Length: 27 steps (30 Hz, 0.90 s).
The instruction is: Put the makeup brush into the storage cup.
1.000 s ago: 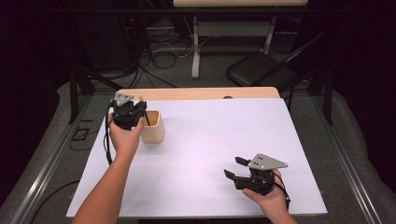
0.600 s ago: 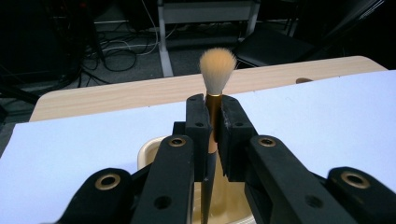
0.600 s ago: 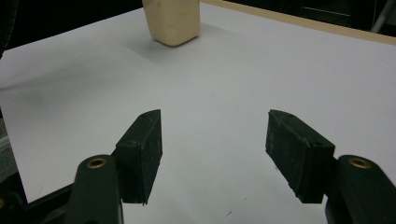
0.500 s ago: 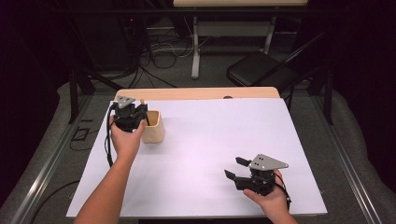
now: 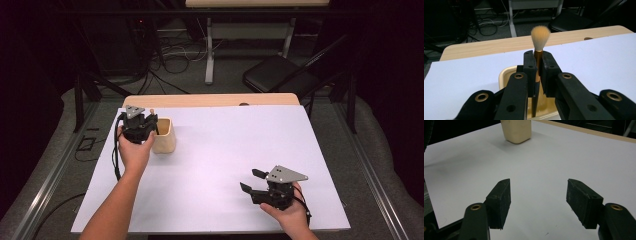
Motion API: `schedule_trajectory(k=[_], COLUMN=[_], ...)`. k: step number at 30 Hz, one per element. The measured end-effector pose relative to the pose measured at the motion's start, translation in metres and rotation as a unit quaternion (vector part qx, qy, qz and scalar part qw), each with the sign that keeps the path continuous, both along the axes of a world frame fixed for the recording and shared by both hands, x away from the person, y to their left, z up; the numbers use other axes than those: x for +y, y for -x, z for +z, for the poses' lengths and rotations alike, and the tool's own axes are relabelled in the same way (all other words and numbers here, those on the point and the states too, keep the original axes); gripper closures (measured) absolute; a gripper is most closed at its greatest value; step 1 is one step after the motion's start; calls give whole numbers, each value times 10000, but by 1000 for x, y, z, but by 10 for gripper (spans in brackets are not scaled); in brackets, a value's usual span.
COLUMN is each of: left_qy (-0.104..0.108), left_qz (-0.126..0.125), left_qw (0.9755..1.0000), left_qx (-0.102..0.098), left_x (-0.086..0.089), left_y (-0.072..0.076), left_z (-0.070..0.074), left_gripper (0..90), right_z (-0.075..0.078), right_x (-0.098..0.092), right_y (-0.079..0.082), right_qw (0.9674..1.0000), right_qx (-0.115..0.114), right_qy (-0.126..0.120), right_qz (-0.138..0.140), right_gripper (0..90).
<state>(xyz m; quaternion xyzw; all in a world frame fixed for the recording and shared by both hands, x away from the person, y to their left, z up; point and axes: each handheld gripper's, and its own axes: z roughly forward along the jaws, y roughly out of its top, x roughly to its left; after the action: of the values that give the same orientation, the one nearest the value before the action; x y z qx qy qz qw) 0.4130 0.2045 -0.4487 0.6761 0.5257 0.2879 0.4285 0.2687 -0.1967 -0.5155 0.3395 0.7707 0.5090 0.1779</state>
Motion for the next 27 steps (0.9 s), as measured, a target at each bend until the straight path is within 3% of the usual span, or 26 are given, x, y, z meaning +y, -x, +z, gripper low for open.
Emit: schedule_trajectory(k=[27], left_qy=[-52], left_qz=[-10], left_qw=[9998], left_qx=[205], left_x=[2], left_y=[0], left_z=[-17], left_gripper=[835], right_z=[-1], right_x=[1], right_y=[0], right_qw=[10000], right_qx=[26], right_qy=[38], right_qz=[16], right_gripper=[362])
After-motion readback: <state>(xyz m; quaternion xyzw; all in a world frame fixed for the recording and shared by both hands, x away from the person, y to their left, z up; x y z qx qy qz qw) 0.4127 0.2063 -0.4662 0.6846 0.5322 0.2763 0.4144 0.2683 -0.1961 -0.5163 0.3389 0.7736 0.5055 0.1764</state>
